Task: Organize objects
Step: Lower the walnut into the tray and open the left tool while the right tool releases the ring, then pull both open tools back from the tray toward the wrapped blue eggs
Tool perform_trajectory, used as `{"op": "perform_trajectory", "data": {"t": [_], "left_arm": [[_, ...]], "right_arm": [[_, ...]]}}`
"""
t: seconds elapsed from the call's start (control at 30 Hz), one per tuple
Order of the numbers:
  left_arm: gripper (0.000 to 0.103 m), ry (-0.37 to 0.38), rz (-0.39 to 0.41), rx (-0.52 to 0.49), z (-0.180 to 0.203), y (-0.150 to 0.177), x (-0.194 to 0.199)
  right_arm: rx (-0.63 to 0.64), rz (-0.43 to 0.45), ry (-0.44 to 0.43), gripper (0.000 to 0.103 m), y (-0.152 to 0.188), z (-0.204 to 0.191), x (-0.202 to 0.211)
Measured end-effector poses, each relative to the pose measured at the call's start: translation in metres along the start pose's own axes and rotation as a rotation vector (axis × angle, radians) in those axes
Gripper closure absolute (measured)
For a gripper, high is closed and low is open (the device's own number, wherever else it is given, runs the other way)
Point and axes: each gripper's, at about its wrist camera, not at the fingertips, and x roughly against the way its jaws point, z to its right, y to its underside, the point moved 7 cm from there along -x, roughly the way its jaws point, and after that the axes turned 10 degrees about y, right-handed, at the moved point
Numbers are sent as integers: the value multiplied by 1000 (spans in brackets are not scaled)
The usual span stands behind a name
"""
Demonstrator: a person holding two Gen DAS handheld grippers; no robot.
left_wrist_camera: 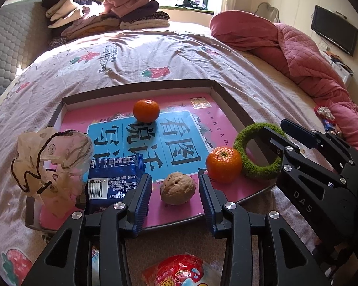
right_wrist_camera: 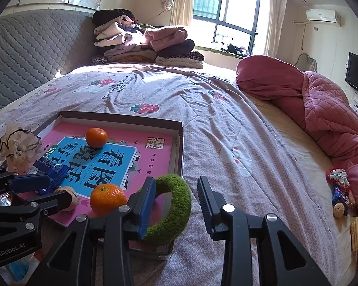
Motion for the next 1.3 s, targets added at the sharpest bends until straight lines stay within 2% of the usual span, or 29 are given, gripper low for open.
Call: {"op": "perform_trajectory", "data": {"t": [0.2, 0.37, 0.83, 1.1, 1.2, 1.3], "left_arm": [[61, -8, 10, 3, -1, 0, 7], [59, -8, 25, 13, -2, 0, 16], [45, -19, 59, 22, -1, -2, 37], [44, -32, 83, 40, -7, -5, 55], [37, -38, 96, 41, -7, -6, 62], [36, -42, 107, 40, -7, -6, 68]], "right_arm": [[-7, 17, -11, 66, -3, -1, 8], [-13, 35, -31, 57, -6, -2, 16], [-6, 54, -76, 56, -10, -9, 37], [-3, 85, -94, 55, -17, -11, 52], [-2, 95, -98, 55, -18, -12, 59], [3, 107, -102, 54, -20, -13, 65]]}}
